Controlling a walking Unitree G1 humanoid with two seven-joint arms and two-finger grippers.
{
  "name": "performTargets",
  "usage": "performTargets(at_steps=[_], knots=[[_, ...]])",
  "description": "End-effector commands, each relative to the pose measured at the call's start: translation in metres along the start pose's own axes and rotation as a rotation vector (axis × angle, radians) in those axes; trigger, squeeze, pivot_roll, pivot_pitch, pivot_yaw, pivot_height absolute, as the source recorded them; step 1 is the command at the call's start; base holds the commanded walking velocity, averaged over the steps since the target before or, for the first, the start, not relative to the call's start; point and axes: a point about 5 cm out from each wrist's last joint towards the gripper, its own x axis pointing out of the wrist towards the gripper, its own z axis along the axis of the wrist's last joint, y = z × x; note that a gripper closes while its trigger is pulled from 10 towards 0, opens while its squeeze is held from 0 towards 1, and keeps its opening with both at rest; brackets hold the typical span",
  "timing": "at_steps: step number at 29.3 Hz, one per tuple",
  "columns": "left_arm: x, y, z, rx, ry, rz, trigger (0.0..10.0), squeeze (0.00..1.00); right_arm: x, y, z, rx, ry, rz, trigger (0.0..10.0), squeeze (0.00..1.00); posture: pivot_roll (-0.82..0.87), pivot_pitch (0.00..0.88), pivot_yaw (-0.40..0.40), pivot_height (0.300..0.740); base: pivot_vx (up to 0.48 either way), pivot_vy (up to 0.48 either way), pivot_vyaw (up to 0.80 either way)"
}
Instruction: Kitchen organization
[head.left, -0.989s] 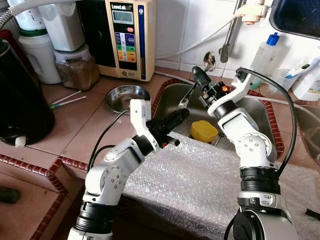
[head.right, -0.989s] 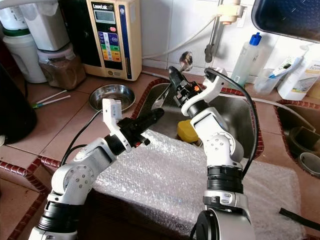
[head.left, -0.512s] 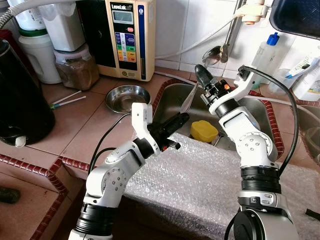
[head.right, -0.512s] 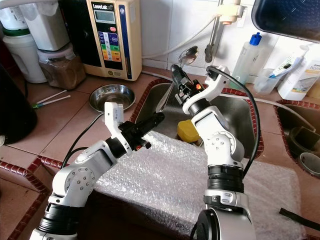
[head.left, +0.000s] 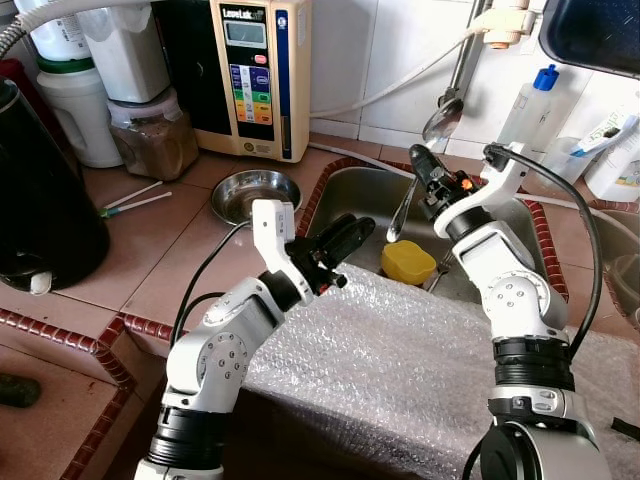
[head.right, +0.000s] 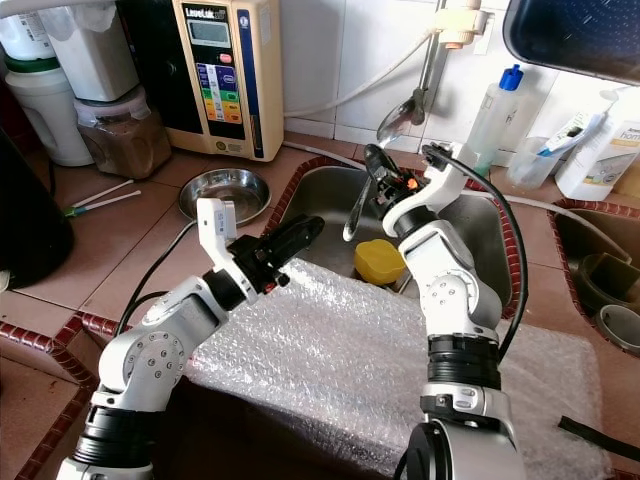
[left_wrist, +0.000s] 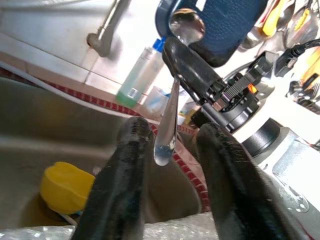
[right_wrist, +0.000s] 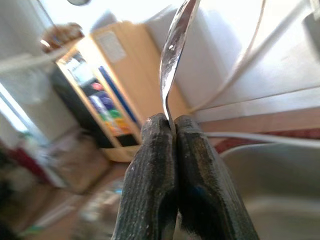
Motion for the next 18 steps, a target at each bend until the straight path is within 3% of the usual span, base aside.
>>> performTargets(at_steps=[1,2,5,6,8,12,13,14,15,18], knots=[[0.0,0.004,0.0,0.05,0.018,0.033,10.0,1.0,0.003,0.0,0.004,-0.15,0.0,-0.007,0.0,0.0,0.03,0.0,0.009,0.74,0.0,0.0,0.0],[0.0,0.005,-0.001,0.055,0.022,0.034,10.0,1.0,0.003,-0.001,0.004,-0.17,0.003,-0.007,0.0,0.0,0.03,0.0,0.009,0.74,0.0,0.0,0.0],[-0.001,0.009,-0.004,0.142,0.047,0.066,10.0,1.0,0.003,-0.013,-0.01,-0.517,0.107,-0.031,0.0,0.0,0.03,0.0,0.009,0.74,0.0,0.0,0.0],[-0.001,0.009,-0.005,0.153,0.053,0.07,10.0,1.0,0.002,-0.015,-0.012,-0.555,0.121,-0.031,0.0,0.0,0.03,0.0,0.009,0.74,0.0,0.0,0.0],[-0.001,0.01,-0.006,0.176,0.057,0.076,10.0,1.0,0.002,-0.018,-0.016,-0.555,0.135,-0.028,0.0,0.0,0.03,0.0,0.009,0.74,0.0,0.0,0.0],[-0.003,0.014,-0.007,0.224,0.065,0.105,10.0,1.0,-0.004,-0.035,-0.034,-0.68,0.254,-0.047,0.0,0.0,0.03,0.0,0.007,0.74,0.0,0.0,0.0],[-0.003,0.014,-0.007,0.227,0.065,0.104,10.0,1.0,-0.005,-0.037,-0.036,-0.685,0.265,-0.048,0.0,0.0,0.03,0.0,0.007,0.74,0.0,0.0,0.0],[-0.003,0.016,-0.007,0.263,0.065,0.121,10.0,1.0,-0.011,-0.051,-0.048,-0.686,0.366,-0.117,0.0,0.0,0.03,0.0,0.008,0.74,0.0,0.0,0.0],[-0.003,0.017,-0.007,0.28,0.062,0.126,10.0,1.0,-0.014,-0.057,-0.052,-0.672,0.398,-0.146,0.0,0.0,0.04,0.0,0.003,0.74,0.0,0.0,0.0],[-0.003,0.018,-0.008,0.307,0.068,0.128,10.0,1.0,-0.024,-0.07,-0.063,-0.66,0.427,-0.219,0.0,0.0,0.04,0.0,0.002,0.74,0.0,0.0,0.0]])
